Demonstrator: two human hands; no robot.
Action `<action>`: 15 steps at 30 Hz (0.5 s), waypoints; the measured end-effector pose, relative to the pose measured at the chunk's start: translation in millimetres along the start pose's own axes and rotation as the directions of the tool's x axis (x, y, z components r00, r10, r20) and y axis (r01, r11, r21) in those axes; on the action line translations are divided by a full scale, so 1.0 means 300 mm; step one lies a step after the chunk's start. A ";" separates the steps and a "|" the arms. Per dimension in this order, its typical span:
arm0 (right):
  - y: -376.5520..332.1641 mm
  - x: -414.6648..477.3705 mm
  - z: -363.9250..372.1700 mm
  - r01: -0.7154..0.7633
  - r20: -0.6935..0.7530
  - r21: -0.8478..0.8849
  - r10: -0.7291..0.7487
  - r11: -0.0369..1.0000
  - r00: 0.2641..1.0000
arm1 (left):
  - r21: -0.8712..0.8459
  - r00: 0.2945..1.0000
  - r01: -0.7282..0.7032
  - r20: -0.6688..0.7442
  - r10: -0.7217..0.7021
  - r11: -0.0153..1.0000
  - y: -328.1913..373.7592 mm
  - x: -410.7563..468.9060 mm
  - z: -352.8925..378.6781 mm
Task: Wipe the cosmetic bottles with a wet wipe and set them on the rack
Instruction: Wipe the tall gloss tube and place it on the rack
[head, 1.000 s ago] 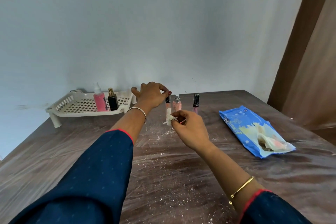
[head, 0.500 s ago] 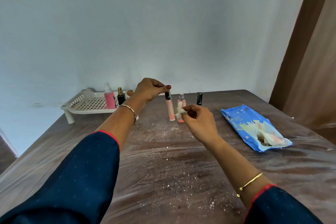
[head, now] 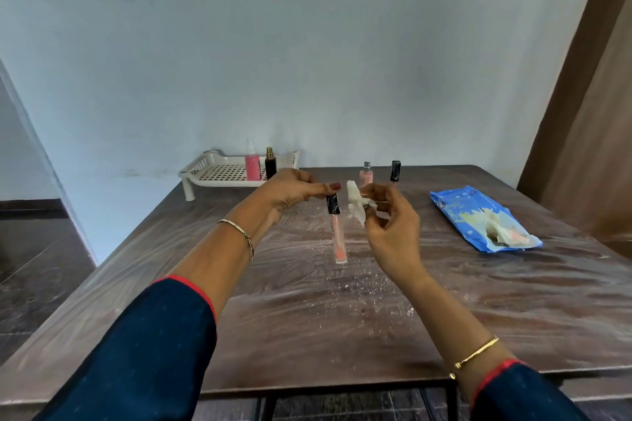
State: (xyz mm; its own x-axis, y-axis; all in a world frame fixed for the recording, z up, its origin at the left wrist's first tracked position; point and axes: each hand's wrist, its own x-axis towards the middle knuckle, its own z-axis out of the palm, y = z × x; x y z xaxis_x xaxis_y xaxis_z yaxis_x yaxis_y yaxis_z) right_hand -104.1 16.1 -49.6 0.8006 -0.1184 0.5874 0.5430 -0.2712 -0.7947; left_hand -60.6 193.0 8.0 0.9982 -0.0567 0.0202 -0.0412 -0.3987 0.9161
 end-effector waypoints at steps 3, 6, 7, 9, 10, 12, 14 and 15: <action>-0.007 -0.080 -0.005 0.100 -0.048 -0.081 -0.104 0.992 0.993 | -0.036 0.999 0.029 0.036 -0.028 0.999 -0.041 -0.061 0.003; -0.008 -0.135 -0.015 0.191 -0.030 -0.149 -0.198 0.970 0.980 | -0.069 0.997 0.046 0.066 -0.041 0.997 -0.072 -0.101 0.008; -0.010 -0.149 -0.016 0.228 -0.008 -0.171 -0.233 0.958 0.972 | -0.080 0.996 0.048 0.077 -0.042 0.996 -0.081 -0.111 0.009; -0.014 -0.170 -0.014 0.318 0.042 -0.245 -0.317 0.916 0.947 | -0.102 0.995 0.055 0.093 -0.045 0.993 -0.092 -0.123 0.010; -0.017 -0.177 -0.011 0.361 0.071 -0.287 -0.356 0.887 0.932 | -0.114 0.994 0.055 0.096 -0.044 0.992 -0.093 -0.130 0.012; -0.019 -0.184 -0.001 0.430 0.126 -0.366 -0.413 0.826 0.902 | -0.130 0.994 0.053 0.104 -0.040 0.990 -0.089 -0.140 0.018; -0.023 -0.187 0.007 0.489 0.186 -0.422 -0.455 0.763 0.871 | -0.125 0.992 0.054 0.117 -0.040 0.991 -0.082 -0.149 0.023; -0.028 -0.187 0.010 0.514 0.220 -0.441 -0.467 0.736 0.856 | -0.115 0.992 0.050 0.125 -0.036 0.992 -0.080 -0.153 0.024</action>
State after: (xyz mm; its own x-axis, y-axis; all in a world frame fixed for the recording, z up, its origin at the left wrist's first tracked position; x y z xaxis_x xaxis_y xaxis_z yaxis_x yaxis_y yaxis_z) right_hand -152.9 27.8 -76.5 0.4877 0.2351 0.8408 0.6995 -0.6814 -0.2152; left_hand -105.6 198.6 -17.9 0.9858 -0.1560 -0.0625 0.0143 -0.2930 0.9560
